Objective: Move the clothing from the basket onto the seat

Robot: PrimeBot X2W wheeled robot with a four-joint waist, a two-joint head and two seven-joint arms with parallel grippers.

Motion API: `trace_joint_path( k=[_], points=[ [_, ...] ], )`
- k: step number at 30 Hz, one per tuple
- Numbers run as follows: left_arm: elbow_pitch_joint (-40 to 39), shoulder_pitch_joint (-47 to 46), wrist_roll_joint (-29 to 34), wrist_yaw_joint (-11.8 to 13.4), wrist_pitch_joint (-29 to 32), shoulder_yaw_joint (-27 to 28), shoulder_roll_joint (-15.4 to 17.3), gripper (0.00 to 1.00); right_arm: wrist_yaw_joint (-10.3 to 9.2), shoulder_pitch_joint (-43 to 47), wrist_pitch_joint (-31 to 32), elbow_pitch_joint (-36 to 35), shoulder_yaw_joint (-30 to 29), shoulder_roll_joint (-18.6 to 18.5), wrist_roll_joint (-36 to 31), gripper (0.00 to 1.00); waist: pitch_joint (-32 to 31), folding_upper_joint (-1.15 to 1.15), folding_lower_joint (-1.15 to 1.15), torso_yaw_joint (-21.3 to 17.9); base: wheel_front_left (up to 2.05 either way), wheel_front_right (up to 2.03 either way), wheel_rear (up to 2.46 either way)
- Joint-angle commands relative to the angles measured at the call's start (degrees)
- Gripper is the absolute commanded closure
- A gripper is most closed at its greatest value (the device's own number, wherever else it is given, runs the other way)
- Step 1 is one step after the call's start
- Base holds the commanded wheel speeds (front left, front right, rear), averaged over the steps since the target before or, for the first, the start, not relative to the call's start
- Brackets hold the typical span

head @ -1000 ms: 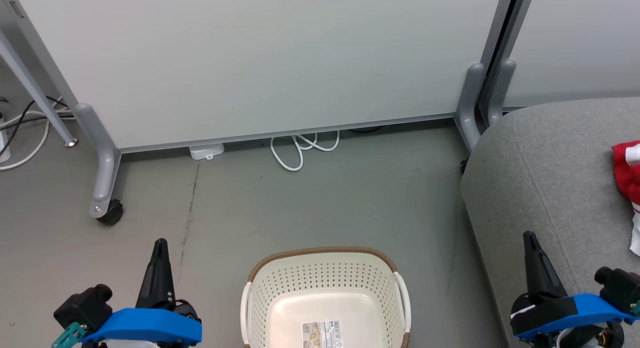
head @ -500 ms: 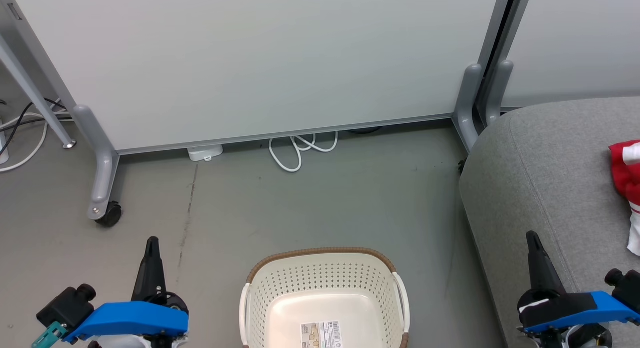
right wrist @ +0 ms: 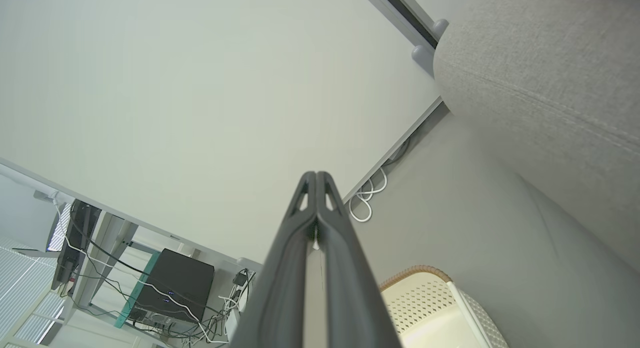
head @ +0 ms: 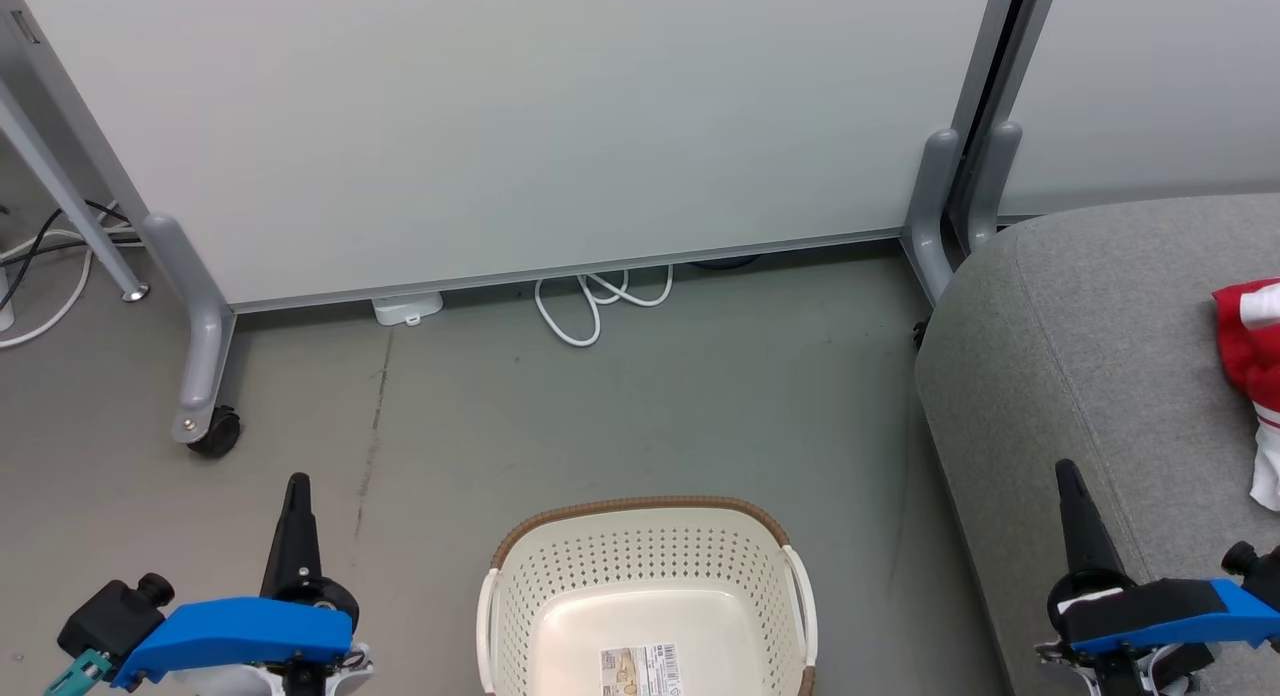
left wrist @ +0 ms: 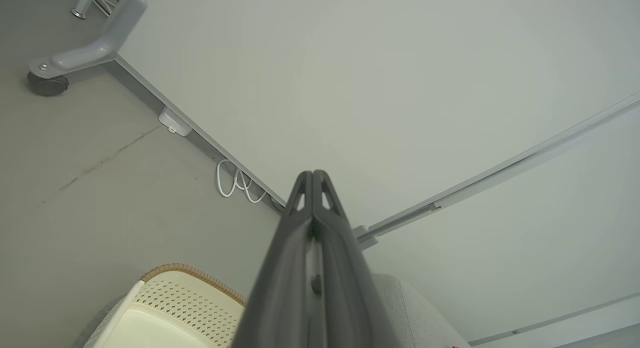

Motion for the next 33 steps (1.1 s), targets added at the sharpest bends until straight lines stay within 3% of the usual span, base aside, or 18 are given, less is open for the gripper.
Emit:
trace_joint_path(
  k=[1, 33],
  points=[
    [-0.7, -1.8, -1.6, -0.3, 0.4, 0.5, 0.3, 1.00, 0.02, -1.3, 0.5, -0.9, -0.2, 0.0, 1.7, 1.00, 0.0, 0.00, 0.00, 0.0, 0.00, 0.00, 0.00],
    [-0.6, -2.8, -20.1, -0.5, 5.4, 2.6, 0.3, 1.00, 0.02, -1.9, 5.5, -1.2, -1.0, 0.2, 21.2, 1.00, -0.4, 0.00, -0.01, -0.6, 0.00, 0.00, 0.00]
  ],
)
